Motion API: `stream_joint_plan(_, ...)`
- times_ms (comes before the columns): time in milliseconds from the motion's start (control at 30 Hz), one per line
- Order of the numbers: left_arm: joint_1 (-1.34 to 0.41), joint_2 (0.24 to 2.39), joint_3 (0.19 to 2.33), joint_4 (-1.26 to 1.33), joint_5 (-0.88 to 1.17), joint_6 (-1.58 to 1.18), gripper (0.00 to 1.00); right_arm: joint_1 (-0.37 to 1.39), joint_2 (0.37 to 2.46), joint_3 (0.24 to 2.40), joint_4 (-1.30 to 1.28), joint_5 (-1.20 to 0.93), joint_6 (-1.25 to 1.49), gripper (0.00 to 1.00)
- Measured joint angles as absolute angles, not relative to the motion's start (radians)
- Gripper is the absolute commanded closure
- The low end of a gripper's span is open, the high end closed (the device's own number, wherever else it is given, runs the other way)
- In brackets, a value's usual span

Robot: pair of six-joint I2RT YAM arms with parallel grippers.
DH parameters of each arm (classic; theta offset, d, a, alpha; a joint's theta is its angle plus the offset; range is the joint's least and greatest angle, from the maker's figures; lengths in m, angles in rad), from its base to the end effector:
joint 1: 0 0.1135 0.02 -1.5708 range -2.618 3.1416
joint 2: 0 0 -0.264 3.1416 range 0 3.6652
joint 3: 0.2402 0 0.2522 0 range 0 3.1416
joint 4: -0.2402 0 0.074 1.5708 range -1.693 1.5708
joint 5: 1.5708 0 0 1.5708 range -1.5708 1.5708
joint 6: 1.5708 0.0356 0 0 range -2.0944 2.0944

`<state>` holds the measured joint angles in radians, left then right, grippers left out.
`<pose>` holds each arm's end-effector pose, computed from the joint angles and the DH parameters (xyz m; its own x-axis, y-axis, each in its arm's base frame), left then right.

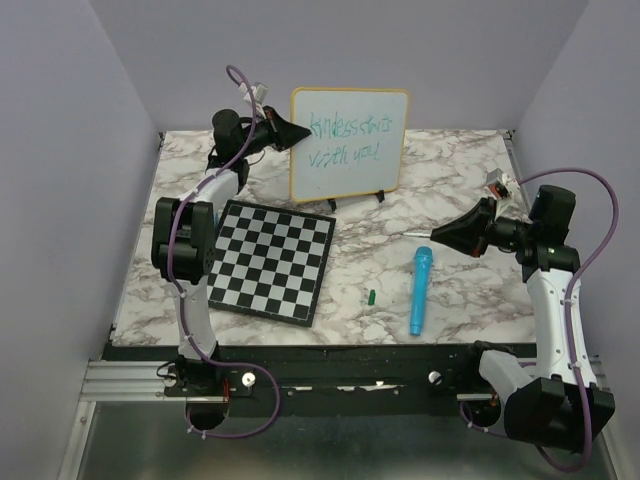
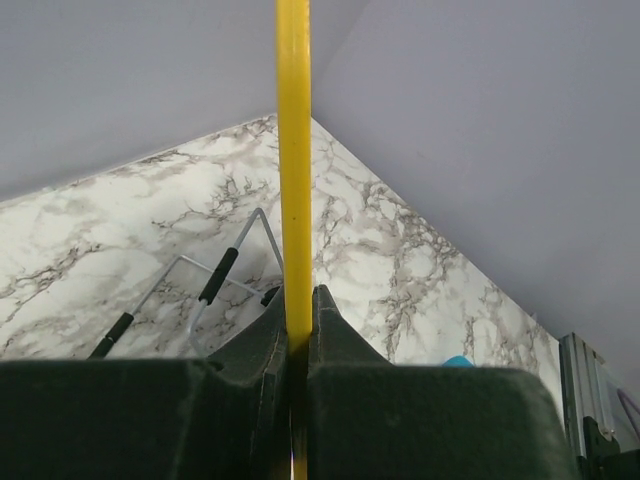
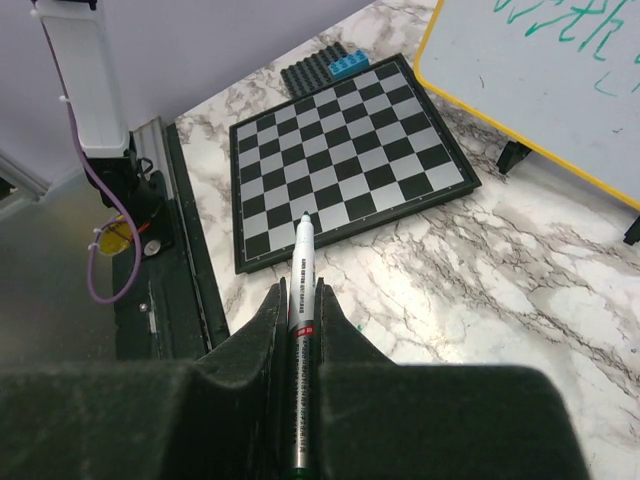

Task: Write a sentence on the whiteboard
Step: Put down the whiteboard on the whiteboard stand.

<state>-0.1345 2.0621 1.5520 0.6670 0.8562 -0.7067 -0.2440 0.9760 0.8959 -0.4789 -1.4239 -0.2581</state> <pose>0.4758 -0.0915 0.2942 -0.4194 -0.3726 -0.8278 0.7297 0.4042 -0.5516 0.1911 -0.0113 0.3304 -0.2989 0.0359 -0.9536 -0.8840 0.3659 0.2909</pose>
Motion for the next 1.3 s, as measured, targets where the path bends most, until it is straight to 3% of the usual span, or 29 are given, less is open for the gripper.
stream_joint_plan(467, -0.084, 2.171, 1.55, 0.903, 0.929, -0.796, 1.0, -0.244, 0.992, 0.896, -0.479, -1.424, -0.258, 1.0)
stream_joint_plan(1300, -0.092, 2.196, 1.577, 0.805, 0.928, -0.68, 0.91, -0.244, 1.021, 0.896, -0.479, -1.424, -0.259, 1.0)
